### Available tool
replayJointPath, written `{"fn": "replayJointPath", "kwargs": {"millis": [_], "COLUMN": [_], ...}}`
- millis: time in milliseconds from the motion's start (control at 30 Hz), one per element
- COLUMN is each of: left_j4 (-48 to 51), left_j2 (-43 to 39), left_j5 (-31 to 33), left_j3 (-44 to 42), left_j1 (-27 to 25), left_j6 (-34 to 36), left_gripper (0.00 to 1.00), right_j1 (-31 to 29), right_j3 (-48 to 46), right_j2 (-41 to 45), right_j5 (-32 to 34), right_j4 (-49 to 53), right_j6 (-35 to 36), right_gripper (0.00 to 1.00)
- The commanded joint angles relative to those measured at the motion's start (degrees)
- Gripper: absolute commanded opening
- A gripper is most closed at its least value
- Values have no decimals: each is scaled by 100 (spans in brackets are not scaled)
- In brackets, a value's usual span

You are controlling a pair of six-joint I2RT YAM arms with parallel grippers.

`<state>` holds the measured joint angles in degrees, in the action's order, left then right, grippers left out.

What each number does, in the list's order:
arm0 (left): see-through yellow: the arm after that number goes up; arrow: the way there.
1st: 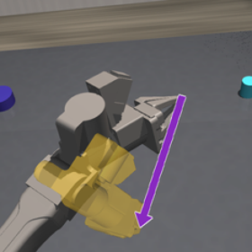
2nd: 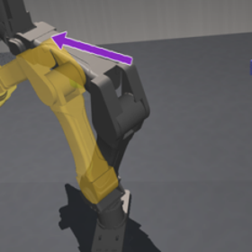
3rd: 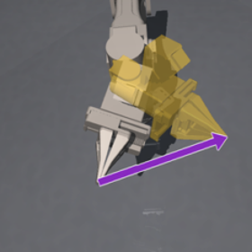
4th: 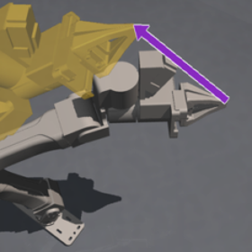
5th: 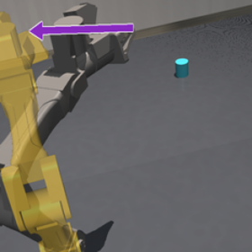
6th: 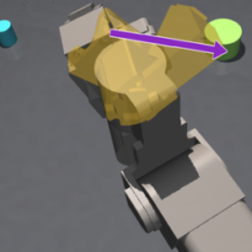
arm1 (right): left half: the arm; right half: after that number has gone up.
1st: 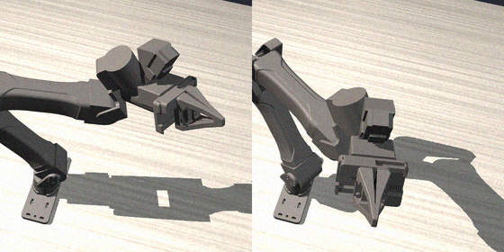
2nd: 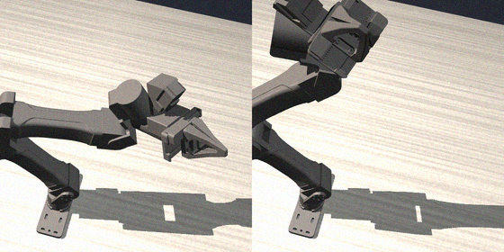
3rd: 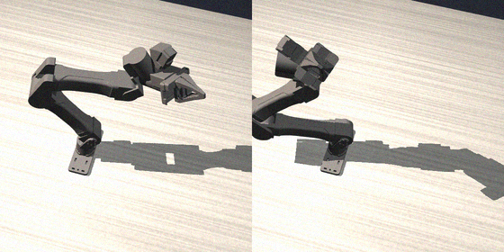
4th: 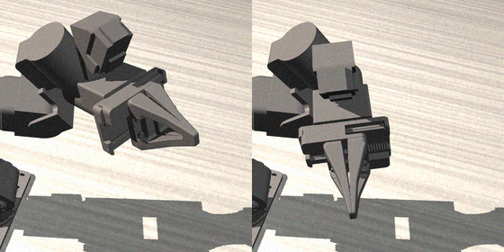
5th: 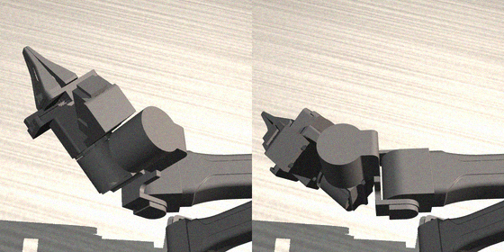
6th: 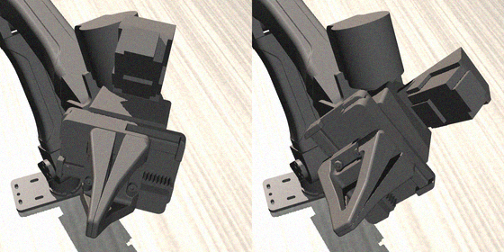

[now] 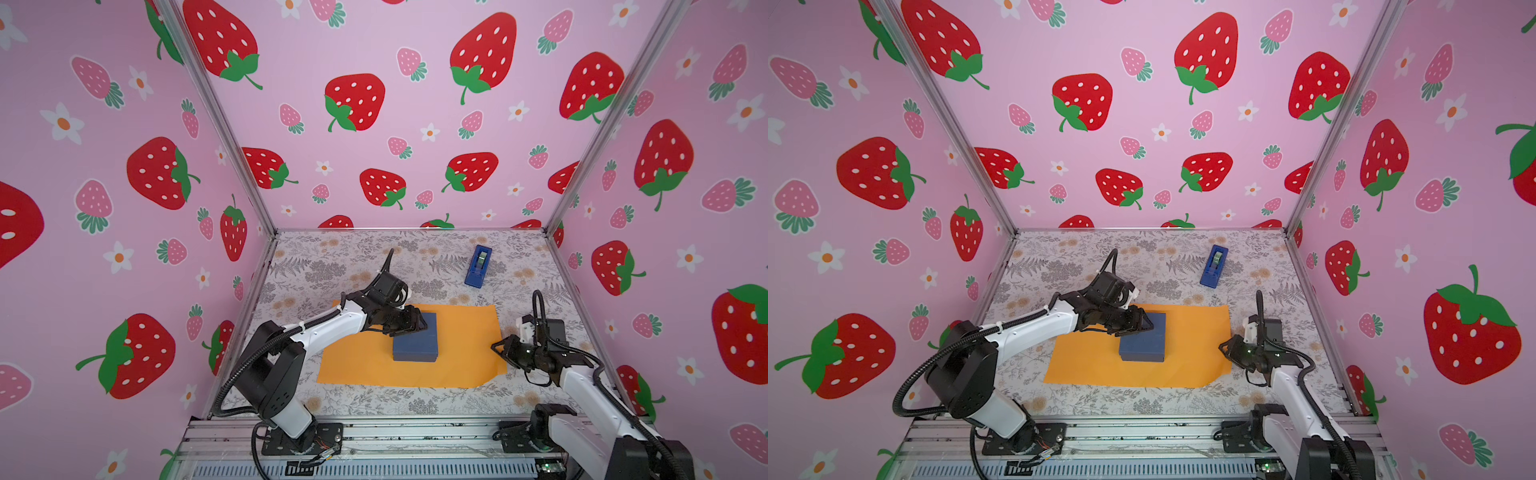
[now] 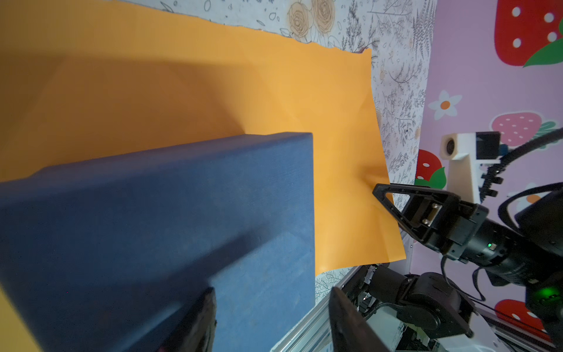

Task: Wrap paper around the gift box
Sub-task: 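Release the box and move the right gripper to the paper edge, then grasp the paper edge nearest the right gripper and lift it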

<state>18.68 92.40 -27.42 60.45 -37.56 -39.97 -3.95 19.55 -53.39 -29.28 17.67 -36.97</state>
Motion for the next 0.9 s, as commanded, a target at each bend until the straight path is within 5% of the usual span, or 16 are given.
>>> {"fn": "replayJointPath", "kwargs": {"millis": [0, 67, 267, 867], "left_j4": [136, 178, 346, -169], "left_j2": [76, 41, -5, -53], "left_j5": [131, 148, 168, -76], "left_j3": [27, 98, 396, 952], "left_j1": [-10, -14, -14, -224], "left_j6": [6, 15, 27, -1133], "left_gripper": [61, 61, 63, 62], "right_j1": [20, 16, -311, -3160], "right_j3": [29, 55, 312, 1343], "right_j2": [74, 157, 309, -293], "right_j5": [-55, -178, -336, 493], "right_j4": [70, 61, 83, -883], "right_j6": [127, 170, 256, -973], "right_gripper": [8, 1, 0, 0]}}
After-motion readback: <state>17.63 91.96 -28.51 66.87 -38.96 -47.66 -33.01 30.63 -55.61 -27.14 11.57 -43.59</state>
